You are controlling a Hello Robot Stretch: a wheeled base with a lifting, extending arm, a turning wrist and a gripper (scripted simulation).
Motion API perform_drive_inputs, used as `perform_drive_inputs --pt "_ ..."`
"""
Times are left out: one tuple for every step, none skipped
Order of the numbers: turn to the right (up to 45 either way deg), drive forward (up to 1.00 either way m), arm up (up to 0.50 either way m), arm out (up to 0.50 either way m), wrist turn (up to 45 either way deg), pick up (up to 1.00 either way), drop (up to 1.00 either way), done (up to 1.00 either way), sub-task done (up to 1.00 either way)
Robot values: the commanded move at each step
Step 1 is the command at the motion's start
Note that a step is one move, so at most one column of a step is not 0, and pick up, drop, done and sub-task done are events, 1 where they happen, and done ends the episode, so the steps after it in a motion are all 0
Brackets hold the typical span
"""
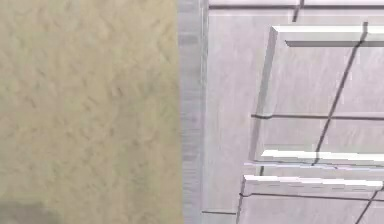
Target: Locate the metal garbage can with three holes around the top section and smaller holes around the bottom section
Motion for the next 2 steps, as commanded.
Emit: perform_drive_inputs --pt "-45.0 0.0 0.0 0.0 0.0 0.0 0.0 0.0 0.0" --pt "-24.0 0.0 0.0 0.0 0.0 0.0 0.0 0.0 0.0"
